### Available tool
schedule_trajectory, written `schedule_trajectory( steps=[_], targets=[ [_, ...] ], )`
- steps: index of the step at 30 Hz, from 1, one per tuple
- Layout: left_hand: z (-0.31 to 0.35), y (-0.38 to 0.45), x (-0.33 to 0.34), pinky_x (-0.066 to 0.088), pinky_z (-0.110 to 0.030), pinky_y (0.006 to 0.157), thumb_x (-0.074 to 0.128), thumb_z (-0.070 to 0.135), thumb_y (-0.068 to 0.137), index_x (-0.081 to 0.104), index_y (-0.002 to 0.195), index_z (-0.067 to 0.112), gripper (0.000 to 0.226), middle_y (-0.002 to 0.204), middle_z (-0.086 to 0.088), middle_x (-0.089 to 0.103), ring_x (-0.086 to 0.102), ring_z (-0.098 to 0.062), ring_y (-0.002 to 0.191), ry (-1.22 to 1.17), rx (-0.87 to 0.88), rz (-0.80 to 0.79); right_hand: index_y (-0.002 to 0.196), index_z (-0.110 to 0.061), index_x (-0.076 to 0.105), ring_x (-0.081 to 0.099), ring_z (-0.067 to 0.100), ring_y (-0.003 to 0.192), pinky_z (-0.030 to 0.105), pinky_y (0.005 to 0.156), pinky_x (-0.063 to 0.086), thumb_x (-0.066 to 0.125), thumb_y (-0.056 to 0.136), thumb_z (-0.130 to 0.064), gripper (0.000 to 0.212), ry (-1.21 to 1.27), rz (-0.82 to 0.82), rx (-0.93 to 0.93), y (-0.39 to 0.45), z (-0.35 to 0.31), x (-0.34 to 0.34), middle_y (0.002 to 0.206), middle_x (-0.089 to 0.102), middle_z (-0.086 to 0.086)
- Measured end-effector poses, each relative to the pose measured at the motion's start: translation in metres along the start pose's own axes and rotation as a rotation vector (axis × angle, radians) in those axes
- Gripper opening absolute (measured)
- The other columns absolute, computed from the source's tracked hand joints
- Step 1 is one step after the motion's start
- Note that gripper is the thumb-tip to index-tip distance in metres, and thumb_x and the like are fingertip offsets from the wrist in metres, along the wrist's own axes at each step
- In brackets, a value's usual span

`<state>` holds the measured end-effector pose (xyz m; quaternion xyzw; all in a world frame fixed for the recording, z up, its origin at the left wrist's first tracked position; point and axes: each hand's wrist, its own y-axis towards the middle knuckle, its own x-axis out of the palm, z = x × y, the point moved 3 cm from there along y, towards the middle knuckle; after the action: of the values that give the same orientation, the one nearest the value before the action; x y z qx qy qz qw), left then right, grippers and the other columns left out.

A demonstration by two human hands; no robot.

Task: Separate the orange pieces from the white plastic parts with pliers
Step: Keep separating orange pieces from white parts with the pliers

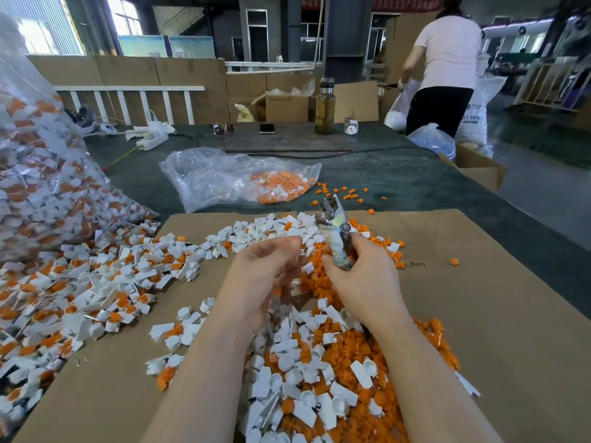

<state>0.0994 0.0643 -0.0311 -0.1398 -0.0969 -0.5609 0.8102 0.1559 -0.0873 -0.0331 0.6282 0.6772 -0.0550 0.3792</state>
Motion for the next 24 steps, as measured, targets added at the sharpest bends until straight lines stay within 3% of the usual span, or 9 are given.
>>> schedule_trajectory(
  steps=[2, 4, 9, 15, 19, 24],
  targets=[
    [0.001, 0.0003, -0.0007, 0.057, -0.027, 0.078, 0.084, 0.024, 0.059, 0.075, 0.103, 0.008, 0.049, 0.095, -0.006, 0.078, 0.074, -0.018, 0.088, -0.019, -0.006, -0.036, 0.09, -0.028, 0.058, 0.057, 0.004, 0.068, 0.027, 0.058, 0.049, 0.068, 0.086, -0.032, 0.011, 0.019, 0.007, -0.001, -0.0005, -0.0012, -0.0005, 0.074, 0.059, -0.017],
    [0.0009, 0.0, 0.0001, 0.057, -0.022, 0.073, 0.084, 0.02, 0.058, 0.075, 0.103, 0.007, 0.047, 0.095, -0.008, 0.078, 0.075, -0.018, 0.087, 0.006, -0.008, -0.055, 0.093, -0.026, 0.061, 0.059, 0.006, 0.07, 0.032, 0.063, 0.054, 0.068, 0.086, -0.032, 0.012, 0.031, 0.005, 0.008, -0.0009, -0.0021, -0.0008, 0.076, 0.06, -0.015],
    [-0.0035, 0.0006, 0.0043, 0.06, -0.021, 0.072, 0.068, 0.002, 0.087, 0.07, 0.108, 0.001, 0.021, 0.094, -0.012, 0.077, 0.075, -0.018, 0.087, -0.037, -0.008, -0.044, 0.097, -0.024, 0.063, 0.064, 0.009, 0.074, 0.04, 0.07, 0.058, 0.069, 0.087, -0.032, 0.015, 0.077, 0.003, 0.023, -0.0009, -0.0035, -0.0025, 0.082, 0.063, -0.013],
    [-0.0015, 0.0, 0.0006, 0.059, -0.026, 0.073, 0.076, 0.008, 0.082, 0.078, 0.094, 0.011, 0.013, 0.089, -0.003, 0.078, 0.074, -0.016, 0.082, 0.082, 0.043, 0.108, 0.084, -0.033, 0.055, 0.058, 0.005, 0.068, 0.025, 0.062, 0.049, 0.071, 0.085, -0.038, 0.016, 0.066, 0.033, -0.011, -0.0032, -0.0072, -0.0035, 0.07, 0.057, -0.016],
    [0.0016, -0.0018, 0.0019, 0.056, -0.018, 0.061, 0.083, 0.011, 0.076, 0.075, 0.099, 0.01, 0.025, 0.08, -0.004, 0.077, 0.074, -0.013, 0.07, 0.165, 0.099, 0.187, 0.085, -0.029, 0.06, 0.059, 0.005, 0.069, 0.026, 0.062, 0.05, 0.071, 0.084, -0.038, 0.014, 0.077, 0.035, -0.019, -0.0033, -0.0078, -0.0026, 0.072, 0.06, -0.015],
    [0.0032, -0.0035, 0.007, 0.06, -0.024, 0.064, 0.081, 0.012, 0.08, 0.075, 0.088, 0.019, 0.012, 0.07, 0.001, 0.076, 0.075, -0.013, 0.068, 0.315, 0.18, 0.224, 0.084, -0.031, 0.057, 0.058, 0.003, 0.067, 0.021, 0.059, 0.046, 0.072, 0.084, -0.037, 0.015, 0.087, 0.053, -0.032, -0.0045, -0.0087, -0.0035, 0.07, 0.058, -0.018]
  ],
)
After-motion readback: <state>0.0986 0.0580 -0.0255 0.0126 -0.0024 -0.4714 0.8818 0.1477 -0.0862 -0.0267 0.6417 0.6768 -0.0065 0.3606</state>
